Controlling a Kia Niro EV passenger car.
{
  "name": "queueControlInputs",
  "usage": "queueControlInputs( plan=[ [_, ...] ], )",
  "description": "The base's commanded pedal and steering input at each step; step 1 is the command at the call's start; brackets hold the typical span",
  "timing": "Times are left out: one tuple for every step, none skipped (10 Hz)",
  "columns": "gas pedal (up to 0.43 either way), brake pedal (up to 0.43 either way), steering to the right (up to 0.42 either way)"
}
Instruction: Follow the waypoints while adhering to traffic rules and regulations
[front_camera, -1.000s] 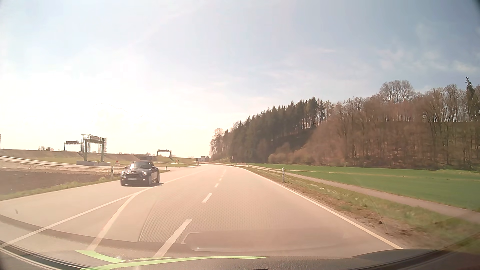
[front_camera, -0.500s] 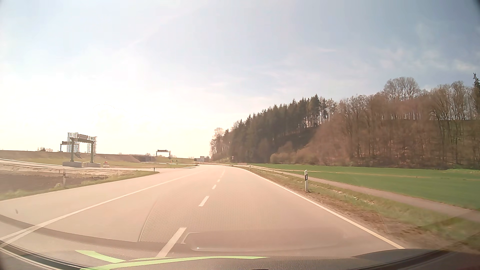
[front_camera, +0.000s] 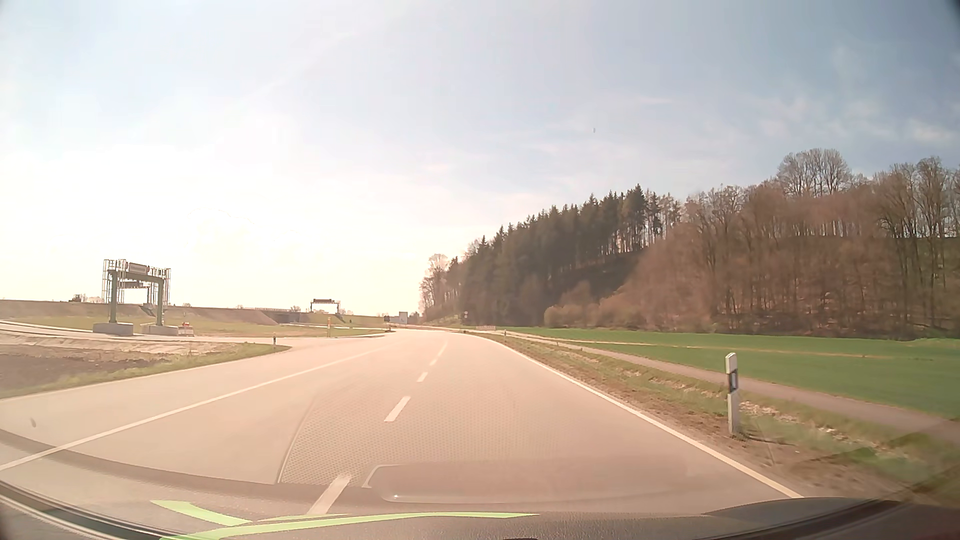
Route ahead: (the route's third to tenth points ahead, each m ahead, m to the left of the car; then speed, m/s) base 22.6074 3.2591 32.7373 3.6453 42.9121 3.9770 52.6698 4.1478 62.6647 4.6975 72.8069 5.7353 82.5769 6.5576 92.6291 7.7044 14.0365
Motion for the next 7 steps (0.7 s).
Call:
queueControlInputs(
  plan=[
    [0.098,0.000,0.000],
    [0.098,0.000,-0.001],
    [0.098,0.000,0.000],
    [0.098,0.000,0.000],
    [0.098,0.000,-0.001],
    [0.098,0.000,-0.002],
    [0.098,0.000,-0.004]
  ],
)
